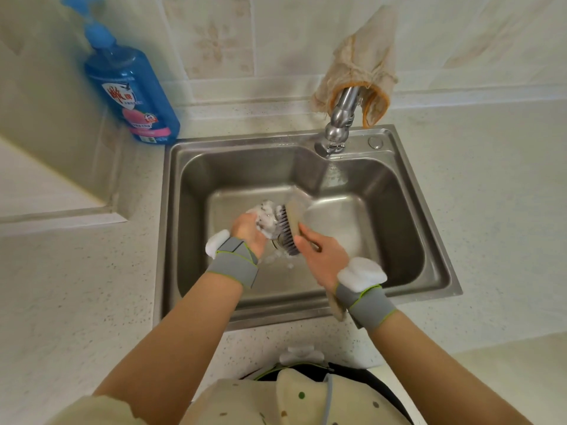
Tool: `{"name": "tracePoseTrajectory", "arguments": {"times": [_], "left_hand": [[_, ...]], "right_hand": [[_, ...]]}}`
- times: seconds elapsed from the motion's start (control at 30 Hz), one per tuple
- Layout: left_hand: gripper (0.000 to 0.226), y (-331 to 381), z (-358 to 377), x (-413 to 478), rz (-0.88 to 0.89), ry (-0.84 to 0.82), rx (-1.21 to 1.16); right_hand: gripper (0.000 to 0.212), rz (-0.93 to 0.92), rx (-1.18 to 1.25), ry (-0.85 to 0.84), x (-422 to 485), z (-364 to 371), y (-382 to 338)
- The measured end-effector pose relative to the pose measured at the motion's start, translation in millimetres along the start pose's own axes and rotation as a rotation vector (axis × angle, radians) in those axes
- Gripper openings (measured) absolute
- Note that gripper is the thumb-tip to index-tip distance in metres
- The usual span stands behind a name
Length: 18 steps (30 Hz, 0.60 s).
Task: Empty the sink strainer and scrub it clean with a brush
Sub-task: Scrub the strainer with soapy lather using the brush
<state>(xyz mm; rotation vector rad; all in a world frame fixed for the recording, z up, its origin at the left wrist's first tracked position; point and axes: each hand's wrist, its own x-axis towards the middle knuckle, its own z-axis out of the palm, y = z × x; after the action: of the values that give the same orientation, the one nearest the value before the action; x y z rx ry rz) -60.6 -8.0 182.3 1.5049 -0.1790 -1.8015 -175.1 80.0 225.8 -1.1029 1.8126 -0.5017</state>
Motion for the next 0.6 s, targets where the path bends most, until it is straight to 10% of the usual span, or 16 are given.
{"name": "tracePoseTrajectory", "arguments": {"times": [0.6], "left_hand": [[0.033, -7, -5, 17, 0.002, -0.034, 0.083]], "right_hand": [[0.048, 0.040, -0.114, -0.044, 17, -8, 0]]}}
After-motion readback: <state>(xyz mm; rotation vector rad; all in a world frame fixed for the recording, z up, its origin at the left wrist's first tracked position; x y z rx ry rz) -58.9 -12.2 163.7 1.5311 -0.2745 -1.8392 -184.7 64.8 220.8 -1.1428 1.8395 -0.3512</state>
